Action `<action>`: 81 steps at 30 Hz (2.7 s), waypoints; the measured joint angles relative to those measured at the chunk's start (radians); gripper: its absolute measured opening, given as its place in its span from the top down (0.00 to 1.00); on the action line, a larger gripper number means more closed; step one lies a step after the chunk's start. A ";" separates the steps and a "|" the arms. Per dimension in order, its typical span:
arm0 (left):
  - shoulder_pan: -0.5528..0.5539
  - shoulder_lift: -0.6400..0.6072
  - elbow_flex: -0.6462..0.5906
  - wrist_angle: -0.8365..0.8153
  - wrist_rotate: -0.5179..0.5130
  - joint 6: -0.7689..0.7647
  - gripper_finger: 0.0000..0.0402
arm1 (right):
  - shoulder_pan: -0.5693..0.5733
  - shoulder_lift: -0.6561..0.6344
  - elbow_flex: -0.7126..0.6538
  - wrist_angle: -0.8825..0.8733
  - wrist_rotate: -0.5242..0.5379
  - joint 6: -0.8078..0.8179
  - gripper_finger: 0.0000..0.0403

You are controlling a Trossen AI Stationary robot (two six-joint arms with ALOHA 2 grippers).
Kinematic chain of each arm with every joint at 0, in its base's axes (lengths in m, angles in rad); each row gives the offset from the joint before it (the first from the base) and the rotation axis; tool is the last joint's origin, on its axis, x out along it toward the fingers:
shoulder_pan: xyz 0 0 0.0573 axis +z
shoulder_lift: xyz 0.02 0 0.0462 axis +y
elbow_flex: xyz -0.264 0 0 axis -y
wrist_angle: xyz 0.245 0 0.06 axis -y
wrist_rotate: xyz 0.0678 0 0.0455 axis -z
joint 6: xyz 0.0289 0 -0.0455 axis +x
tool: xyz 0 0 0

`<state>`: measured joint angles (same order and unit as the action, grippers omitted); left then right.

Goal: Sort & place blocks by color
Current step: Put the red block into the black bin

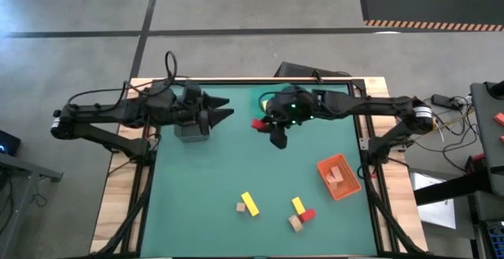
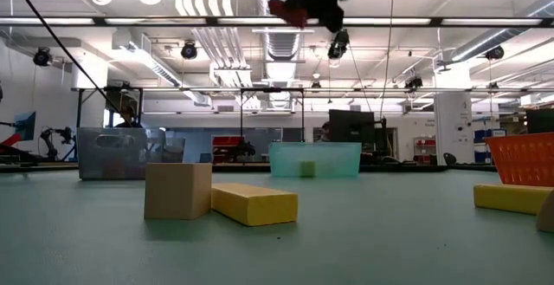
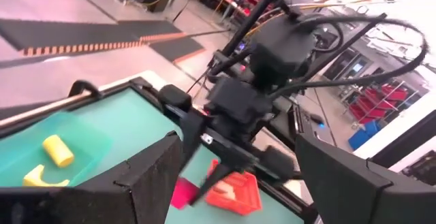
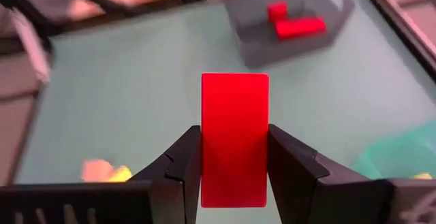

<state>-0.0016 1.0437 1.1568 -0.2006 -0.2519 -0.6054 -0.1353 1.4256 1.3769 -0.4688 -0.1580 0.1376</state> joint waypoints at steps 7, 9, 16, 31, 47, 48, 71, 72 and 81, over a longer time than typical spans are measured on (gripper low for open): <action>-0.010 0.057 0.000 0.078 0.071 0.071 0.32 | 0.080 -0.026 -0.005 0.193 -0.003 0.048 0.71; -0.019 0.074 -0.001 0.082 0.086 0.072 0.32 | 0.100 -0.026 -0.005 0.233 -0.003 0.048 0.71; -0.067 0.082 -0.001 0.131 0.127 0.129 0.32 | 0.145 -0.025 -0.013 0.397 0.002 0.046 0.71; -0.113 0.120 -0.002 0.268 0.115 0.306 0.32 | 0.151 -0.023 -0.112 0.847 -0.001 0.104 0.71; -0.113 0.140 0.000 0.350 0.095 0.300 0.58 | 0.151 -0.020 -0.118 0.868 0.000 0.129 0.71; -0.113 0.140 0.000 0.350 0.094 0.300 0.62 | 0.151 -0.020 -0.118 0.869 0.001 0.129 0.71; 0.048 0.118 0.009 -0.058 0.082 -0.003 0.70 | 0.135 -0.062 0.013 0.267 0.121 0.128 0.36; 0.074 0.117 0.008 -0.122 0.085 -0.035 0.70 | 0.135 -0.068 0.022 0.218 0.134 0.128 0.37; 0.401 0.156 0.002 -0.762 0.144 -0.218 0.70 | 0.135 -0.140 0.053 0.032 0.196 0.151 0.42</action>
<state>0.3989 1.2001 1.1587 -0.9625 -0.1075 -0.8238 -0.0006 1.2855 1.4300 -0.4364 0.0380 0.2886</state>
